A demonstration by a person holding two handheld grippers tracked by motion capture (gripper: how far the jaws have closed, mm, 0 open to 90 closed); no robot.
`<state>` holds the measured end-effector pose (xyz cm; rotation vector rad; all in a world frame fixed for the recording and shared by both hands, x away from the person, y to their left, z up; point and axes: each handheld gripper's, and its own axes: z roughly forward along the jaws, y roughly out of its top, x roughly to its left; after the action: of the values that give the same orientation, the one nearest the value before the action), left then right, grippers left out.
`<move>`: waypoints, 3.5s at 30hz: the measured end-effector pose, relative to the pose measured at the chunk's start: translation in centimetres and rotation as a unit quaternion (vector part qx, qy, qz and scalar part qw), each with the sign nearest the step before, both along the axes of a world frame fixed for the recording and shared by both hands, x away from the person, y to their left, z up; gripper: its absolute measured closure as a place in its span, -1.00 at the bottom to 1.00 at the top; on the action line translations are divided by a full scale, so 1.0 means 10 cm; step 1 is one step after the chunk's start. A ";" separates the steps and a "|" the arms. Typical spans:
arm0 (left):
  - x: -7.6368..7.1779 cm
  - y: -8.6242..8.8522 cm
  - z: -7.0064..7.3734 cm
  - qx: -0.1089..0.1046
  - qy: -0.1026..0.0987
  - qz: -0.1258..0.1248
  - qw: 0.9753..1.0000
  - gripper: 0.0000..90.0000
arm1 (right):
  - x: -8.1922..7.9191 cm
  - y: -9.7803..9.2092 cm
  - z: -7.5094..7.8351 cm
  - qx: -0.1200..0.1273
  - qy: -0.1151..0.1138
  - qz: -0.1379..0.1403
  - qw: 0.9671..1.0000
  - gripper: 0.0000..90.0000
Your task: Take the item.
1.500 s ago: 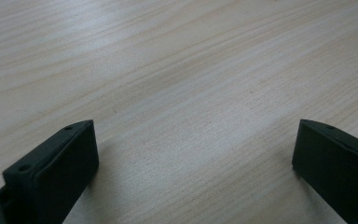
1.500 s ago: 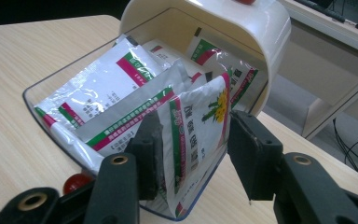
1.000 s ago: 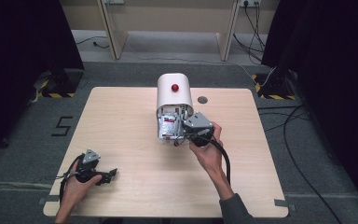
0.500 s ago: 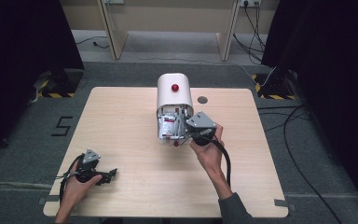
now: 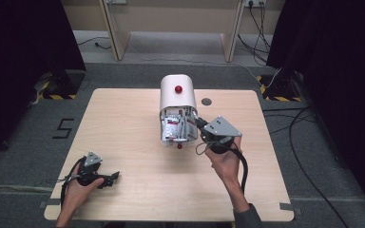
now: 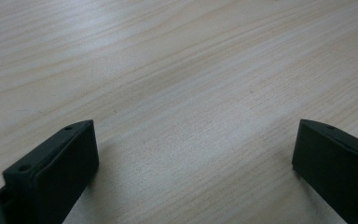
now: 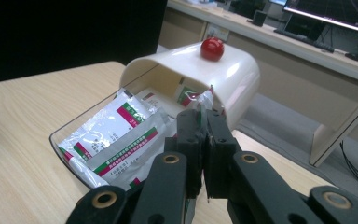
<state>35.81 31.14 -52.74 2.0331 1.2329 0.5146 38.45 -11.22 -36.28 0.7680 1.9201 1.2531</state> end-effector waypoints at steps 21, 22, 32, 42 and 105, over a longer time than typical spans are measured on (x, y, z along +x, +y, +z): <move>0.00 0.00 0.00 0.002 0.001 -0.001 1.000 -1.00 | -0.07 -0.57 -0.19 0.029 0.008 -0.047 0.998 0.94; 0.00 0.00 0.00 0.002 0.001 -0.001 1.000 -1.00 | -0.07 -0.58 -0.20 0.030 0.008 -0.049 0.998 0.94; -0.01 0.01 0.00 0.001 0.000 0.000 1.000 -1.00 | -0.04 -0.65 -0.37 0.038 0.025 -0.057 0.997 0.94; -0.02 0.02 0.00 0.002 0.000 0.000 1.000 -1.00 | 0.00 -0.73 -0.49 0.036 0.040 -0.068 0.996 0.94; -0.06 0.07 0.00 0.001 0.000 -0.001 1.000 -1.00 | 0.26 -0.75 -1.22 0.031 0.135 -0.078 0.987 0.89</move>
<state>35.23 31.83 -52.75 2.0362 1.2317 0.5153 41.02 -18.76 -48.47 1.1484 1.9943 1.1641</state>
